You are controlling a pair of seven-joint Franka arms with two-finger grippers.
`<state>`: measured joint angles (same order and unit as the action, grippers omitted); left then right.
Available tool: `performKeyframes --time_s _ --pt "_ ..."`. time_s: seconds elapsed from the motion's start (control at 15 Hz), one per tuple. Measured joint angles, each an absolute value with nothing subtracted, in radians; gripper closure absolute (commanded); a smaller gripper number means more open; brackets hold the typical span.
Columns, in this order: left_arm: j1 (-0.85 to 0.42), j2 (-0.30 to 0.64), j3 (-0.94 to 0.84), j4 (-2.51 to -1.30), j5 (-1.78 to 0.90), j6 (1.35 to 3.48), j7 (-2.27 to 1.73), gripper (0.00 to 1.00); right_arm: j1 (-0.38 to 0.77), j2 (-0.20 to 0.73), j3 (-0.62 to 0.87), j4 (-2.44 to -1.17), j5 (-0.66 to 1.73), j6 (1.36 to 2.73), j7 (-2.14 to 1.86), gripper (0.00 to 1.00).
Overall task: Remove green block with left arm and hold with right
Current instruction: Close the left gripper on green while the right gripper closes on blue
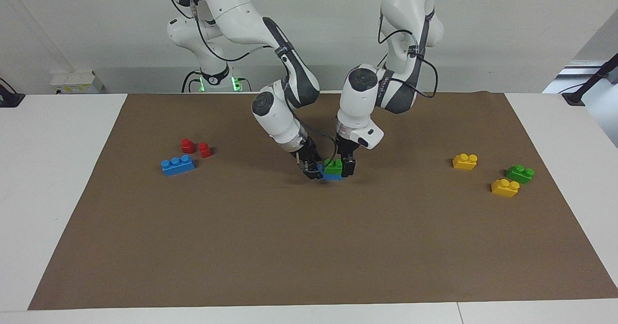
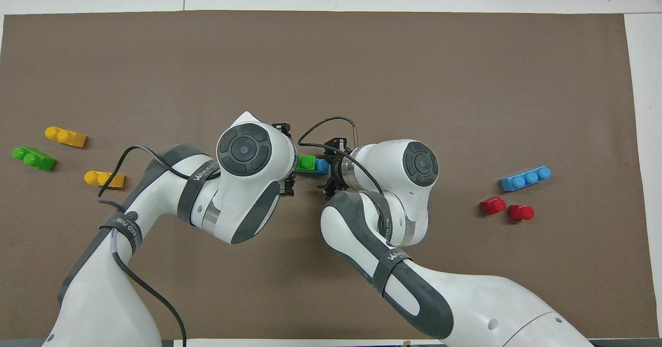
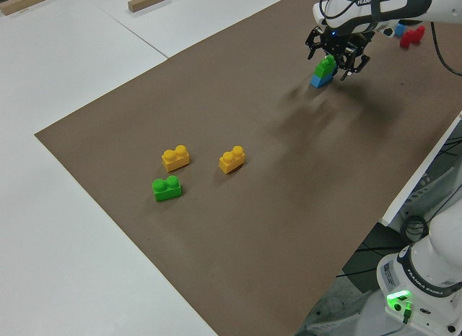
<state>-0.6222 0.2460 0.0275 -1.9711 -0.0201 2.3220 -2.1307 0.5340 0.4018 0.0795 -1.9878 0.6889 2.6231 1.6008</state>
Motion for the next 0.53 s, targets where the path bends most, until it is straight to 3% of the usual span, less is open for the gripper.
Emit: performKeyframes --time_s 0.47,0.53 --pt "-0.624 0.256 0.026 -1.97 -0.01 2.336 -2.163 0.0 0.534 0.402 0.079 -1.988 0.704 2.628 1.601 1.0" --pt "-0.624 0.257 0.025 -1.97 -0.006 2.338 -2.167 0.13 0.534 0.402 0.079 -1.988 0.704 2.628 1.601 1.0"
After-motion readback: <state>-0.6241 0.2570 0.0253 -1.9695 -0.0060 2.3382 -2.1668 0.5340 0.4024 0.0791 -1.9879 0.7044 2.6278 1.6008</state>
